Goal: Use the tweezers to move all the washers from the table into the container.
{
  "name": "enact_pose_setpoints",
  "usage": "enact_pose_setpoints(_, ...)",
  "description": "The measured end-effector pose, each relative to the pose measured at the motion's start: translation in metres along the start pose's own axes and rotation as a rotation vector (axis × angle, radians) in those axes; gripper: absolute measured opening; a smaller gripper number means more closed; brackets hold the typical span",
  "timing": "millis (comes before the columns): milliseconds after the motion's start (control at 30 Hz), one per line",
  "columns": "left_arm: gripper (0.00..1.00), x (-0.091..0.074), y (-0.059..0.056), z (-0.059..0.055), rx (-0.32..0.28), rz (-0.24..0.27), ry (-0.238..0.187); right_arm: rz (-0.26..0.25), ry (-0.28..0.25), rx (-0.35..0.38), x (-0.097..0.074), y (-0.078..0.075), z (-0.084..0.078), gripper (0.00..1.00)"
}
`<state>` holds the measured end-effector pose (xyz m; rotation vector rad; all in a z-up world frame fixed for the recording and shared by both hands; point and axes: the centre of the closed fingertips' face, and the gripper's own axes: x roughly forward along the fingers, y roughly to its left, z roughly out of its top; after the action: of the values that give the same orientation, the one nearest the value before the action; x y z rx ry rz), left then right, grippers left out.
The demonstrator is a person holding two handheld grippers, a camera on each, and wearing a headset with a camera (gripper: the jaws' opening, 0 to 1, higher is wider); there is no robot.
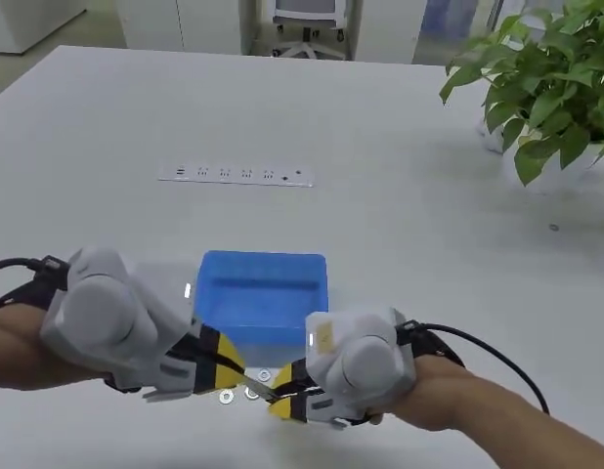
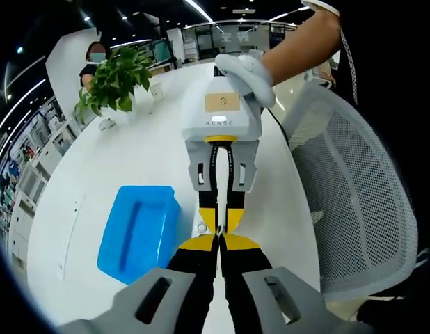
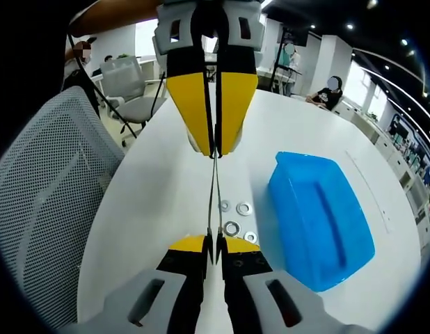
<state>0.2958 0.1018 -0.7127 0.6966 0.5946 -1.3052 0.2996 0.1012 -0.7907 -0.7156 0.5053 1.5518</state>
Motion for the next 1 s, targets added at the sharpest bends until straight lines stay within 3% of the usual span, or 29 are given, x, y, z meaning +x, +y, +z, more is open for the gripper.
enact_pose_setpoints(533, 0.06, 0.008, -0.007, 0.021, 0.034, -0.024, -0.043, 0.012, -0.025, 0.006, 0.007, 0.005, 0.008, 0.09)
enact_pose_setpoints(833, 0.06, 0.014, -0.01, 0.024, 0.035, -0.041, -0.072, 0.018, -0.019, 0.002, 0.006, 0.008, 0.004, 0.08)
enact_pose_setpoints(1000, 0.06, 0.017, -0.009, 0.018, 0.039, -0.041, -0.058, 0.02, -0.019, 0.002, 0.007, 0.008, 0.005, 0.08)
